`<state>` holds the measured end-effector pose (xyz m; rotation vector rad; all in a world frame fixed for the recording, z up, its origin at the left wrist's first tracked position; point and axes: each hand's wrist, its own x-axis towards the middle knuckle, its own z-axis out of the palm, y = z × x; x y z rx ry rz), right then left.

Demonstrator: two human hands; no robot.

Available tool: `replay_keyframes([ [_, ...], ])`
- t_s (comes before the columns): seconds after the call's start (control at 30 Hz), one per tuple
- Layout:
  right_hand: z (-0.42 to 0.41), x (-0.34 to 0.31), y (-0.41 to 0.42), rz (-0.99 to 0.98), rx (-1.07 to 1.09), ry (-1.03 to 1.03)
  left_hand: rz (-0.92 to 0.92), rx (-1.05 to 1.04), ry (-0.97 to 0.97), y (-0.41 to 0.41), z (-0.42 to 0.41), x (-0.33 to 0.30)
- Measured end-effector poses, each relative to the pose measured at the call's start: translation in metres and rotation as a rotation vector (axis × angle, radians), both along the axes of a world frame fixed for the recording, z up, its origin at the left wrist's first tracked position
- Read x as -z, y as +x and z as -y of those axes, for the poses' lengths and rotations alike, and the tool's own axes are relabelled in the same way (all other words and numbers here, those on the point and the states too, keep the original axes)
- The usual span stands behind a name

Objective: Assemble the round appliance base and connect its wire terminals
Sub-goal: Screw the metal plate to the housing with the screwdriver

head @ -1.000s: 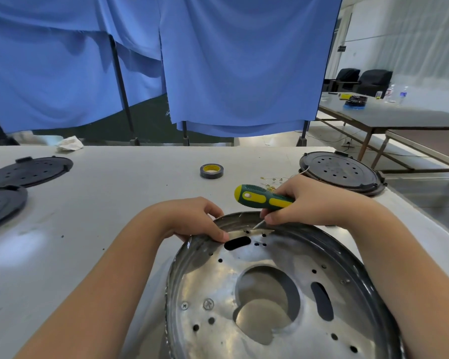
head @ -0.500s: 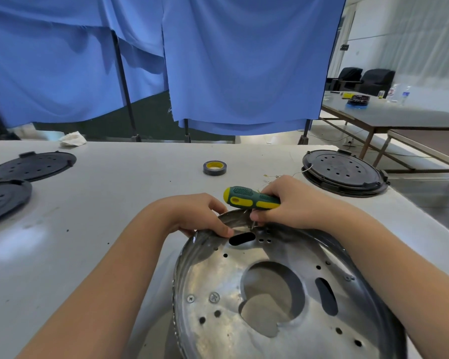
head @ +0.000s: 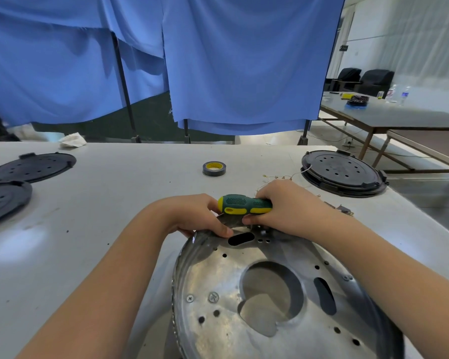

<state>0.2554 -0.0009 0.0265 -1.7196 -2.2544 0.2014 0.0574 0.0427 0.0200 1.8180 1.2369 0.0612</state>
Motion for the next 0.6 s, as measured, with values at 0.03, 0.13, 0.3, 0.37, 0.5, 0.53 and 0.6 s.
replay_keyframes([
  [0.03,-0.0002,0.0007,-0.0006,0.019,0.006,0.012,0.004,0.004,0.002,-0.0001,0.0001,0.0],
  [0.13,-0.0011,0.0027,-0.0031,0.091,0.015,0.046,0.005,0.009,0.018,-0.0004,0.0,0.0008],
  [0.3,-0.0009,0.0042,-0.0038,0.171,-0.002,0.075,0.007,0.006,0.022,-0.0012,-0.0003,0.0014],
  [0.37,-0.0005,0.0042,-0.0029,0.178,-0.008,0.074,0.005,0.004,0.025,-0.0012,-0.0005,0.0019],
  [0.5,-0.0013,0.0047,-0.003,0.175,-0.008,0.077,0.013,0.003,0.025,-0.0012,-0.0009,0.0031],
  [0.53,-0.0015,0.0048,-0.0032,0.167,-0.006,0.073,0.016,0.004,0.024,-0.0011,-0.001,0.0032],
  [0.6,-0.001,0.0042,-0.0031,0.134,0.001,0.06,0.018,0.007,0.021,-0.0012,-0.0014,0.0033],
])
